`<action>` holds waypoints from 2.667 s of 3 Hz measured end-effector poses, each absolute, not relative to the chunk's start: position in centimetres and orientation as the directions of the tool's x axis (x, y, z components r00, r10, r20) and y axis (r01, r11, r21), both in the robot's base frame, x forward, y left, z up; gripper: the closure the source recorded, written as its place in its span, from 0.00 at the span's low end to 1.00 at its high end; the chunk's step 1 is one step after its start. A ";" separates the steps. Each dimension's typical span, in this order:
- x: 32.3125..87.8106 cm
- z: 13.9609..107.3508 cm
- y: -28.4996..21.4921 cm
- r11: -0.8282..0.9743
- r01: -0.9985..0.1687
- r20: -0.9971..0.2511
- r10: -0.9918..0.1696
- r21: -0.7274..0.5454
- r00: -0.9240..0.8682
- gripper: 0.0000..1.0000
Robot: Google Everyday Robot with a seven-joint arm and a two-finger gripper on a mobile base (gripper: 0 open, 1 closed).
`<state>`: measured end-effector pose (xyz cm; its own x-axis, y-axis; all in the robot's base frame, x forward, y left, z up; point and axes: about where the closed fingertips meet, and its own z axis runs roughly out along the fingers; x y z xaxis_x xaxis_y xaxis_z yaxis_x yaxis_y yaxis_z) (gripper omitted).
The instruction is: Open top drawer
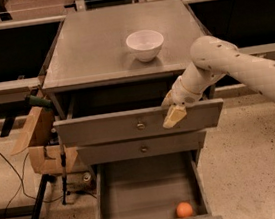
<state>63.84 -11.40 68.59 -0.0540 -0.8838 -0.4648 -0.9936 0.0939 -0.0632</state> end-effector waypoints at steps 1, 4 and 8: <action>62.8 68.7 -11.9 0.091 -0.994 -0.468 -0.882 -0.054 -0.055 0.69; 61.5 68.7 -11.7 0.068 -0.997 -0.473 -0.880 -0.031 -0.046 0.65; 59.4 69.0 -11.6 0.075 -0.997 -0.499 -0.864 -0.009 -0.060 0.00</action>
Offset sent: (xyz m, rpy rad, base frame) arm -0.0184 -0.0106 0.0073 0.0037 0.0077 0.0081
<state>59.39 -11.59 68.97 -0.0601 -0.8644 -0.4992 -0.9972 0.0746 -0.0092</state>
